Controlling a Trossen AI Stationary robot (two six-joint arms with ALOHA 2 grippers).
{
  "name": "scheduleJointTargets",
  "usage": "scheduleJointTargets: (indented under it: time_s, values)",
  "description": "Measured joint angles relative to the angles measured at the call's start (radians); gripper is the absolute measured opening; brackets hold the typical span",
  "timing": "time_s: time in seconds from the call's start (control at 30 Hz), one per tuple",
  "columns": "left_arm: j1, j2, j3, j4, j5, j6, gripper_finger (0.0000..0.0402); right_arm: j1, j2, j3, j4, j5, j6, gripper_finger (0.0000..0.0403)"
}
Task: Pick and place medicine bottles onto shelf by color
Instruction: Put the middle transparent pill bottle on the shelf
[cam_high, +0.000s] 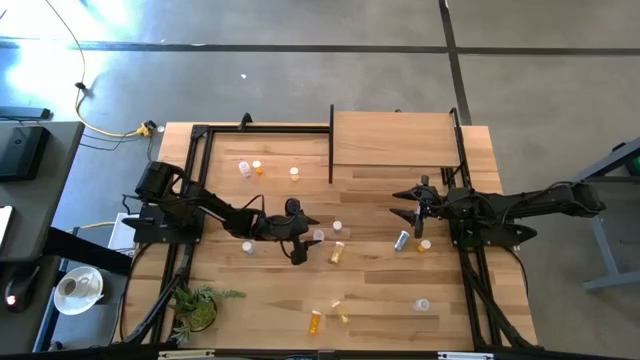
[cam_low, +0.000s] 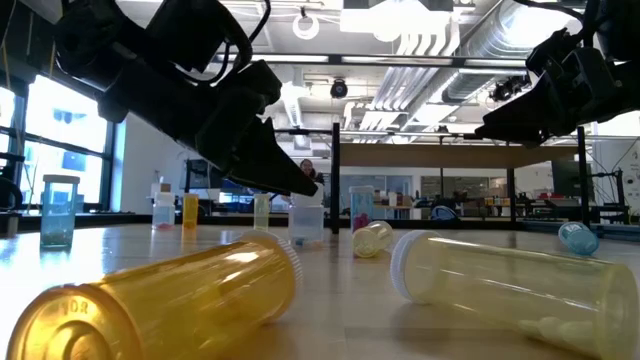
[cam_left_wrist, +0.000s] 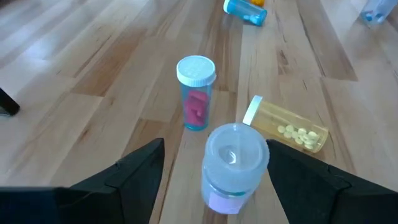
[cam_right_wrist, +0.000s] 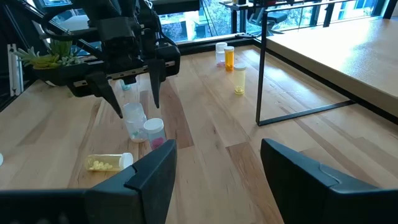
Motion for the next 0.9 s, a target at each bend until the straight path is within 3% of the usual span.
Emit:
scheduleJointTargets:
  time_s: [0.63, 0.9]
  values:
    - [0.000, 0.000, 0.000, 0.009, 0.003, 0.011, 0.0131, 0.000, 0.000, 0.000, 0.000, 0.000, 0.000, 0.0224]
    - [0.015, 0.000, 0.007, 0.018, 0.067, 0.006, 0.0132, 0.000, 0.000, 0.000, 0.000, 0.000, 0.000, 0.0224]
